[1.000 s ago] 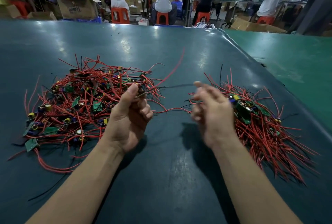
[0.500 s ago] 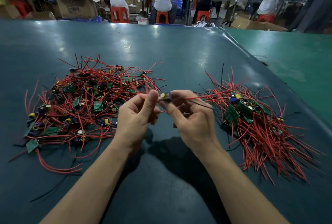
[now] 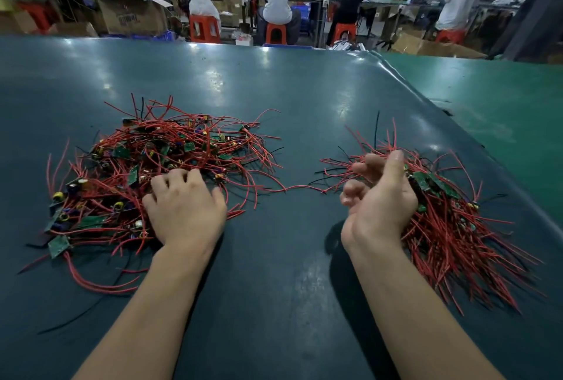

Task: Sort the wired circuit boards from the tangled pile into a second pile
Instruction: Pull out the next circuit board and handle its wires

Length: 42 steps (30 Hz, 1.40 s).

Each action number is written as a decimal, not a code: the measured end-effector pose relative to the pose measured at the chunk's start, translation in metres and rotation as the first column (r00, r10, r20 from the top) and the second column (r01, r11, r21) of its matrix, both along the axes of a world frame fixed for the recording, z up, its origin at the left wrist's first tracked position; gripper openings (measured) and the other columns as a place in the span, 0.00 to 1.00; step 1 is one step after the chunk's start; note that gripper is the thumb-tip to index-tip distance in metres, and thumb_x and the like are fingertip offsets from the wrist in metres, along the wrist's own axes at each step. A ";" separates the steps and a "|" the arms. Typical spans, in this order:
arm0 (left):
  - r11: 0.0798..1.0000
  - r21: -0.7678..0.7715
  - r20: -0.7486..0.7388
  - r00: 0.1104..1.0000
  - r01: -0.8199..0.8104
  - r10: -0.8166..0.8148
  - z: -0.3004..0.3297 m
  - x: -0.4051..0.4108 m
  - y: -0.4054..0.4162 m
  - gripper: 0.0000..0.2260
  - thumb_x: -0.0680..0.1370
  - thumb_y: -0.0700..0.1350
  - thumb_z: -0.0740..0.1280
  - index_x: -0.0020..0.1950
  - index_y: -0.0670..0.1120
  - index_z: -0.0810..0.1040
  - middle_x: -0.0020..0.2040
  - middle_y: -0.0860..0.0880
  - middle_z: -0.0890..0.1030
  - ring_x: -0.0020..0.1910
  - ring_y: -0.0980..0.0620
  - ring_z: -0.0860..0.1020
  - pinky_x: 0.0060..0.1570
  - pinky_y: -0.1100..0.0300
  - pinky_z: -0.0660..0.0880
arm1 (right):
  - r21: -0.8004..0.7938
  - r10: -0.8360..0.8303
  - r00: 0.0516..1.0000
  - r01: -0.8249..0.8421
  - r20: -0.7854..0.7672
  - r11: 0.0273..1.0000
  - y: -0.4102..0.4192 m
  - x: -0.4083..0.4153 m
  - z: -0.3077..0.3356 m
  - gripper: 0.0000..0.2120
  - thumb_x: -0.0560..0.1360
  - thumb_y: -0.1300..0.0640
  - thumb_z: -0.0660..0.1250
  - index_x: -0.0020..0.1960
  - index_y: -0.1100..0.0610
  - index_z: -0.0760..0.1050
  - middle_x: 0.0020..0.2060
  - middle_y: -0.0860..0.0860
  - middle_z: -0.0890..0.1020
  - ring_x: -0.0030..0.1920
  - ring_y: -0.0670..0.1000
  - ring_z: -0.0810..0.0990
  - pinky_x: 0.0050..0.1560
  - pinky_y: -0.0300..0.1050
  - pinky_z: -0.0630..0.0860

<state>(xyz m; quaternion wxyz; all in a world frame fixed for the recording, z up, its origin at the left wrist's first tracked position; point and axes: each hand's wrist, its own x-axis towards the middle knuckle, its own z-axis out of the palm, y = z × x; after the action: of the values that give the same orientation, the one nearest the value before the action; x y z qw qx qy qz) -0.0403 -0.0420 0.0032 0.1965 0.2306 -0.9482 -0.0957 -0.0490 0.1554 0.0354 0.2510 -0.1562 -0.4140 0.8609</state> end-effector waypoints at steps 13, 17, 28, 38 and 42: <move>0.993 0.096 -0.234 0.971 0.064 -0.040 0.008 0.006 -0.003 0.14 0.75 0.41 0.70 0.61 0.46 0.81 0.48 0.40 0.83 0.56 0.37 0.73 0.55 0.45 0.68 | 0.220 0.145 0.987 -0.126 -0.073 0.967 -0.009 0.009 0.003 0.26 0.83 0.49 0.59 0.27 0.54 0.76 0.21 0.50 0.74 0.19 0.47 0.67 0.21 0.34 0.60; 0.979 0.122 -0.511 0.856 0.161 -0.077 0.011 0.009 -0.001 0.13 0.74 0.41 0.74 0.58 0.44 0.82 0.46 0.42 0.84 0.49 0.38 0.75 0.49 0.49 0.70 | 0.221 0.148 0.987 -0.132 -0.056 0.966 -0.008 0.008 0.002 0.27 0.83 0.50 0.60 0.26 0.54 0.76 0.20 0.50 0.73 0.19 0.46 0.67 0.21 0.33 0.60; 0.732 -0.308 -0.719 0.355 0.608 -0.597 0.011 0.021 0.036 0.08 0.78 0.42 0.72 0.55 0.40 0.83 0.46 0.47 0.84 0.41 0.48 0.80 0.45 0.52 0.76 | 0.352 0.729 0.637 -0.762 0.251 0.544 -0.032 0.017 -0.008 0.19 0.82 0.45 0.58 0.43 0.55 0.80 0.30 0.49 0.81 0.22 0.48 0.75 0.20 0.35 0.67; 0.599 -0.105 -0.731 0.347 0.794 -0.587 0.007 0.020 0.052 0.02 0.75 0.36 0.71 0.46 0.38 0.82 0.45 0.46 0.81 0.42 0.51 0.77 0.46 0.64 0.72 | 0.275 0.696 0.714 -0.686 0.074 0.674 -0.023 0.009 -0.009 0.08 0.79 0.54 0.65 0.42 0.55 0.76 0.32 0.49 0.82 0.24 0.44 0.75 0.21 0.36 0.68; 0.653 0.041 -0.759 0.448 0.757 -0.472 0.007 0.019 0.049 0.08 0.79 0.45 0.67 0.44 0.41 0.80 0.41 0.49 0.78 0.38 0.52 0.76 0.39 0.62 0.73 | 0.315 0.638 0.770 -0.610 0.016 0.727 -0.017 0.009 -0.003 0.05 0.79 0.58 0.66 0.46 0.56 0.73 0.38 0.50 0.85 0.26 0.48 0.77 0.21 0.37 0.68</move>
<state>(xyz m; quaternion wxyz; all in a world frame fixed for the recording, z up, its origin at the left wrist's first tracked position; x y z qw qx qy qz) -0.0214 0.0067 0.0097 0.4364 -0.1580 -0.7802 -0.4193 -0.0398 0.1379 0.0319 -0.0133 0.0727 -0.5566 0.8275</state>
